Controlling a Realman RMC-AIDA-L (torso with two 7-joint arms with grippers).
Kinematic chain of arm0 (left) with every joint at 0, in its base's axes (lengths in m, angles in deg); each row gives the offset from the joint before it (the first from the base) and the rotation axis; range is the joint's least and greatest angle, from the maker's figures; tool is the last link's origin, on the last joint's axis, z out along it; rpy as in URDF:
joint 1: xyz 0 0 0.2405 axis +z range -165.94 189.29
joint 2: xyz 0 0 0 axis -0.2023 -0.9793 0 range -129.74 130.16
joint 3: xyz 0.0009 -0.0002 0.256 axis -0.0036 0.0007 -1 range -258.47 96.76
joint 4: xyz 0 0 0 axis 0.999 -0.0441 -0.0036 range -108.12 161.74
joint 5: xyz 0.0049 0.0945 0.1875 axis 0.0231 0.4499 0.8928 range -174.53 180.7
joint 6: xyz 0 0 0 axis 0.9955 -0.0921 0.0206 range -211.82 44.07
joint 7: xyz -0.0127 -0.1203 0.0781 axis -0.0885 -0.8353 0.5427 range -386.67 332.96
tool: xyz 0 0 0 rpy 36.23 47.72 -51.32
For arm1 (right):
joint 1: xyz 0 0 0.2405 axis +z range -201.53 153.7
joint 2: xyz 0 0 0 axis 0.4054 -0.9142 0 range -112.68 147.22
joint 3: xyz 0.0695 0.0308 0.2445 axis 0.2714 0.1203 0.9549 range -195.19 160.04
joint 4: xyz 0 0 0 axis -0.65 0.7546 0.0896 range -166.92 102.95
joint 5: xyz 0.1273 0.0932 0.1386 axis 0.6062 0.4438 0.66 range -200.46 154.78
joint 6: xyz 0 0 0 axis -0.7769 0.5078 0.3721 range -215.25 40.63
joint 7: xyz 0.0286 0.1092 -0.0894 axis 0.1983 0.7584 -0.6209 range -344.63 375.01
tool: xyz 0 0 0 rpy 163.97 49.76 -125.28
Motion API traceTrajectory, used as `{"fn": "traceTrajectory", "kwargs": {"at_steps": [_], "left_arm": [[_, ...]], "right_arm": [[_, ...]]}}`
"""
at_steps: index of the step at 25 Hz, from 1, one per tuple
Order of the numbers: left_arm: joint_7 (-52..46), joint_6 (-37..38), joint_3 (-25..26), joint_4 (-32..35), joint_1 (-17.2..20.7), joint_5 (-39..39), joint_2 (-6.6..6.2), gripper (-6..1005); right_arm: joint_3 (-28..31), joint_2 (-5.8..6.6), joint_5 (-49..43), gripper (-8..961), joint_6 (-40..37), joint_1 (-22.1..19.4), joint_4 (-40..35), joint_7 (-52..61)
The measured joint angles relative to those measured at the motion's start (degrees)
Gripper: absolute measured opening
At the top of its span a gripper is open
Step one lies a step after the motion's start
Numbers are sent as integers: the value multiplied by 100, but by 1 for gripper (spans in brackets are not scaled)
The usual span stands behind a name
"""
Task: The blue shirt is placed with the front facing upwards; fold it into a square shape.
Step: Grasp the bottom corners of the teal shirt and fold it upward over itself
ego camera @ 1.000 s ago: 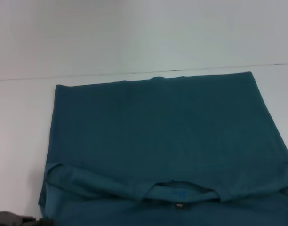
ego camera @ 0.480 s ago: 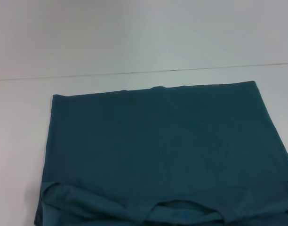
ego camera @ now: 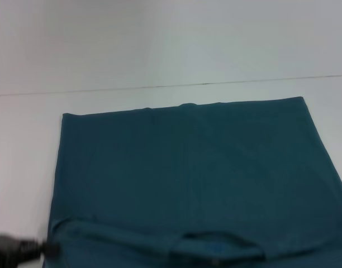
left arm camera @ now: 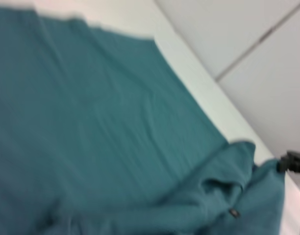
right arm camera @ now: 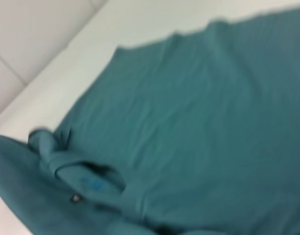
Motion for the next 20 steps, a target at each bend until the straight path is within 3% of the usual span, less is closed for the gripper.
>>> {"fn": "traceTrajectory", "kwargs": {"at_steps": [6, 11, 16, 20], "left_arm": [[-302, -911, 132, -459, -589, -319, -174, 68], [-450, -1944, 86, -1096, -1202, -352, -294, 73], [-613, -3190, 54, -1502, -1729, -355, -303, 77], [-607, -4100, 53, -1801, -2034, -357, -279, 81]], "right_arm": [[178, 129, 2, 35, 557, 761, 43, 391], [132, 148, 2, 35, 1461, 1418, 186, 572], [-1, 139, -23, 35, 2581, 1995, 729, 611], [-245, 55, -24, 35, 3707, 2321, 1154, 629]]}}
